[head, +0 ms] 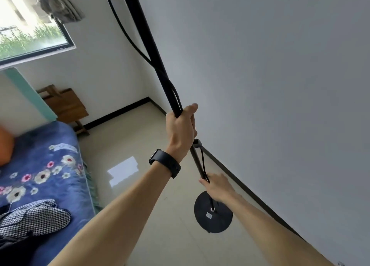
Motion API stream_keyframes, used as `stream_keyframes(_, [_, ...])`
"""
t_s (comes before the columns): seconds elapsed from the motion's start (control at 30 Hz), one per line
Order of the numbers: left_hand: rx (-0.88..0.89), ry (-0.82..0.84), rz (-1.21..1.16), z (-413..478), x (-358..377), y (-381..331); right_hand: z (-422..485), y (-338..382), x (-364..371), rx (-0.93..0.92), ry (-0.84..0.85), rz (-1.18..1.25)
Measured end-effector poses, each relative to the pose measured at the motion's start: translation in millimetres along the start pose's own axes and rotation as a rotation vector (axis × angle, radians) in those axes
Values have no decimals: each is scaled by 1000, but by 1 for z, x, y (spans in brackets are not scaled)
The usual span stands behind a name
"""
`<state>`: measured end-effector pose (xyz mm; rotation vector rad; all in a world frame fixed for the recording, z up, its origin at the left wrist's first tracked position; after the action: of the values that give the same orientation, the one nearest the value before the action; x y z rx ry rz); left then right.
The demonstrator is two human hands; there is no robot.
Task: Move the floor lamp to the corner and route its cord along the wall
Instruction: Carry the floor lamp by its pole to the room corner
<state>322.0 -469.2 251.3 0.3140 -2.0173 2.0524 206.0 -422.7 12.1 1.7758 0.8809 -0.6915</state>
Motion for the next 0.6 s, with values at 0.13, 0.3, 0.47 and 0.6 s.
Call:
stream_keyframes(0.13, [18,-28,-11,71,-49,-19,70,58,8,-23,4,-30])
stream_keyframes(0.3, [30,-78,-13,153,-96,-27,152,114,11,-56,29,-98])
stream_keyframes(0.47, [22,-153,-13,239,-142,-23,241,157,20,-97,68,-147])
stream_keyframes(0.6, [16,-239,-28,319,-178,-22,323,193,22,-130,110,-193])
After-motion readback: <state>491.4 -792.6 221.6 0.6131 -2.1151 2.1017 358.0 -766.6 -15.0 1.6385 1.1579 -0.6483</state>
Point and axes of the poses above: each hand's wrist, its own z-axis towards the middle knuckle, its own x-axis out of the palm, y = z × x, the point moved 10 cm from there along z, towards the middle knuckle, and after that the axes turned 6 degrees about -z, right-handed, at the moved point
